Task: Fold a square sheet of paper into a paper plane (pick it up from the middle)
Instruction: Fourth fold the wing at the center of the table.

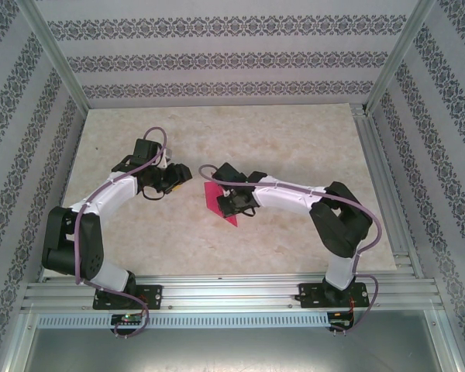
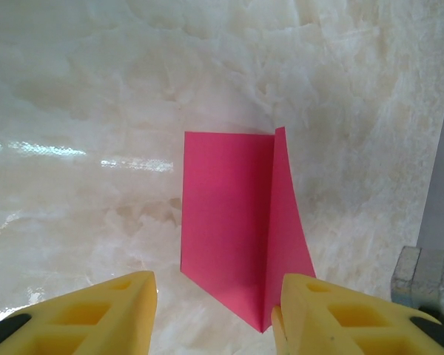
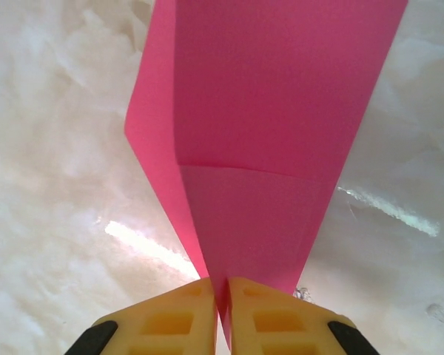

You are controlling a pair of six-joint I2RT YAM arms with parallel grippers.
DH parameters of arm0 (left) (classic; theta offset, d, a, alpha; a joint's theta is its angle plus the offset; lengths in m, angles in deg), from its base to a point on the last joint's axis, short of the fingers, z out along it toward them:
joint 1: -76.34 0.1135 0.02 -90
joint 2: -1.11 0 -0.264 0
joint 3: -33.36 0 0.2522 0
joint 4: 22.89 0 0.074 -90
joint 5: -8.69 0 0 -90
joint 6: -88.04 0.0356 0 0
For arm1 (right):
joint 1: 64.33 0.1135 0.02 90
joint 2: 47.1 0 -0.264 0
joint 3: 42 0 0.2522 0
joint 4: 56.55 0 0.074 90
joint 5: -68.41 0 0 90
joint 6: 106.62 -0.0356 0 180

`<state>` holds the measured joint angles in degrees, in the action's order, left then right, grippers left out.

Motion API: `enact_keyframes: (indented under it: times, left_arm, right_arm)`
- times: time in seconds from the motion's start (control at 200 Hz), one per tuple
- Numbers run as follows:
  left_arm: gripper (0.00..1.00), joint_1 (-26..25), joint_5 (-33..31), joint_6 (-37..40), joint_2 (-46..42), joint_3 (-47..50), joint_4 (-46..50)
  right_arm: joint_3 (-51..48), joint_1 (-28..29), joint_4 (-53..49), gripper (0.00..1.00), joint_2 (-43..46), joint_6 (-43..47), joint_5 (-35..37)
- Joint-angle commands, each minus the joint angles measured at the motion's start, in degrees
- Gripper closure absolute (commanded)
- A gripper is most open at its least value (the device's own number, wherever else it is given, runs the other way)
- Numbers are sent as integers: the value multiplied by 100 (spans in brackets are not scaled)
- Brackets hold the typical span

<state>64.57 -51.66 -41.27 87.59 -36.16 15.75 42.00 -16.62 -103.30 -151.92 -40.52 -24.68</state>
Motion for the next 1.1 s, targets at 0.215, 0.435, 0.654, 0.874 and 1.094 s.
enact_keyframes:
  times: [0.215, 0.435, 0.654, 0.874, 1.094]
  left_arm:
    - [51, -345, 114, 24, 315, -319, -85]
    - [51, -558, 19, -78, 501, -439, -185]
    - [51, -711, 41, -123, 784, -630, -258]
    - [51, -808, 45, -121, 970, -781, -264]
    - [54, -928, 70, -166, 1215, -874, -325]
  right_arm:
    - [-461, -753, 1489, 86, -46, -61, -2380]
    - [-814, -1114, 2219, 85, -293, -329, -2992]
    - [-933, -1323, 2710, 85, -589, -464, -3412]
    - [-999, -1509, 2911, 84, -649, -531, -3619]
    - [-1183, -1622, 3230, 84, -608, -645, -3726]
